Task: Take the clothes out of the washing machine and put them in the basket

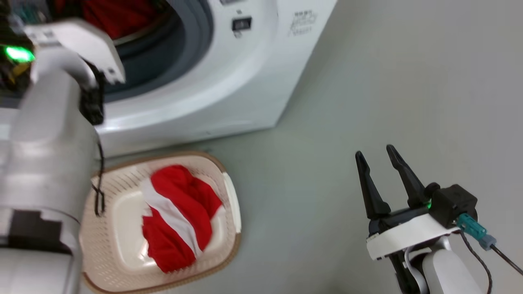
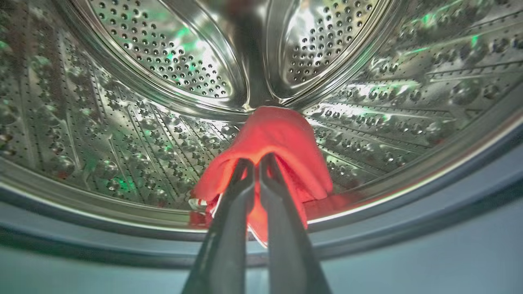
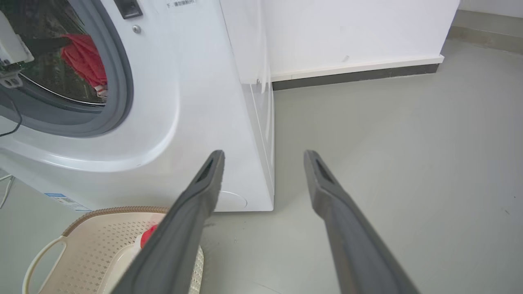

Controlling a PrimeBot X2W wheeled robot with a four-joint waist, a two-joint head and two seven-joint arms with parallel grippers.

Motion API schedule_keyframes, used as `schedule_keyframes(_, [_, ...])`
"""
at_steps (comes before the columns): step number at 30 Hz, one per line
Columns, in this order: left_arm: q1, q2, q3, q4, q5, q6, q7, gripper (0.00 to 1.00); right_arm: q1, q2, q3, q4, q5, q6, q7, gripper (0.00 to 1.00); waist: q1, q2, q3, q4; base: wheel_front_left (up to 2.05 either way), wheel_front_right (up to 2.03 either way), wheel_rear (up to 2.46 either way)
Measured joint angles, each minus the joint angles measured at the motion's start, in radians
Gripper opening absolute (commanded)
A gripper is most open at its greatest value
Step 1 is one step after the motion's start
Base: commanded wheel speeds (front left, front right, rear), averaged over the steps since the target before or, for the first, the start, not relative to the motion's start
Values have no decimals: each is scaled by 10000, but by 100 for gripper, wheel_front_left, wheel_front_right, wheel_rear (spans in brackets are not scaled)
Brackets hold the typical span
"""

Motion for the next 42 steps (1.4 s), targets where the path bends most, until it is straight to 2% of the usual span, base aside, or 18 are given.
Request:
schedule_keyframes(5, [885,-516,198,-90,-345,-153,-696,0,373,-2,-247,-159,-111,-2,267,100,-1,0,-1145,449,0,0,0])
schedule_keyframes(11, [2002,-769,303,-1126,-364,-165,-934,0,797,0,-328,-268,-148,-2,525,100,-2,0,-2371,914,0,0,0])
schedule_keyframes(19, [4345,-683,750,-4439,69,-113,-957,0,1254,-4,-422,-451,-69,-2,723,100,-3,0,-3669,1288,0,0,0])
schedule_keyframes(25, [5810,-717,1007,-7003,234,-75,-970,0,1622,-4,-585,-525,-40,-2,798,100,-3,1,-4244,1551,0,0,0])
schedule_keyframes(30, [7141,-694,965,-9459,518,430,-949,0,1838,-6,-756,-654,-44,-2,871,100,-3,0,-4444,1800,0,0,0])
schedule_keyframes(36, [8734,-405,920,-12165,874,1133,-412,0,1947,-4,-771,-802,-63,-2,959,100,-2,0,-4478,2001,0,0,0])
schedule_keyframes(39, [9747,-391,932,-12842,911,1465,-196,0,1947,-4,-754,-853,-58,-2,959,100,-1,0,-4416,2039,0,0,0])
schedule_keyframes(42, [10724,-533,857,-12909,863,1758,-67,0,1948,-4,-759,-897,-44,-2,957,100,-1,0,-4289,2090,0,0,0])
